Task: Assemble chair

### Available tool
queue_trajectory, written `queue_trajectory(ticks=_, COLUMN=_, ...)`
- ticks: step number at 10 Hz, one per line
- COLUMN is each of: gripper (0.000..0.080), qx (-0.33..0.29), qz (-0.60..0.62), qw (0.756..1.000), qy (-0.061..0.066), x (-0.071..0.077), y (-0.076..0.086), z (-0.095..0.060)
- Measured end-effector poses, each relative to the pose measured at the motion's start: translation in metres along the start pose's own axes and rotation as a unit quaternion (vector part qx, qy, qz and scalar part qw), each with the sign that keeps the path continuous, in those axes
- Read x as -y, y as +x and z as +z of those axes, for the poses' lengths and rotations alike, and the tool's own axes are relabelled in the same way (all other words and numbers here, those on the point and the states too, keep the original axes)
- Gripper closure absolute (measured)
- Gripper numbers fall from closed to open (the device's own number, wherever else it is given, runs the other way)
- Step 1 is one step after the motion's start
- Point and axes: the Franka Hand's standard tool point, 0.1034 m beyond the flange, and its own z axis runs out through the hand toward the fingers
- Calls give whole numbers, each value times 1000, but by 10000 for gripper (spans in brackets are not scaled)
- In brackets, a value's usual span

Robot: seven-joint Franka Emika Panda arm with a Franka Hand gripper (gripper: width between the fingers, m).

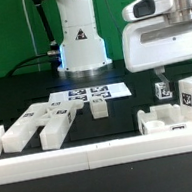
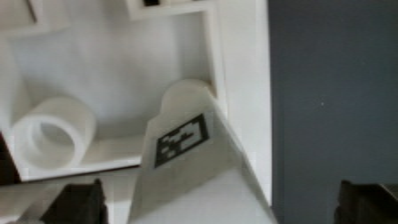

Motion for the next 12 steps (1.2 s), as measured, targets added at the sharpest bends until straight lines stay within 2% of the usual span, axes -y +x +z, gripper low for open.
queue_trajectory(ticks=4, gripper=151, qx=1, qz=-140, qw=990, qy=-9, x=-2, y=-1, z=1)
queue_trajectory(ticks=7, gripper=163, qx=2, qz=-162, qw=987, qy=-9, x=-3, y=-1, z=2)
queue_trajectory(ticks=9, gripper=515, qx=1, qz=-146, qw=989, qy=-9, x=-3, y=-1, z=2)
queue_trajectory(ticks=10, gripper=510, qx=1, qz=-147, qw=989, qy=-9, x=-3, y=-1, z=2)
queue_trajectory(ticks=12, gripper=510, qx=1, qz=-72, qw=997, qy=-8, x=-3, y=-1, z=2)
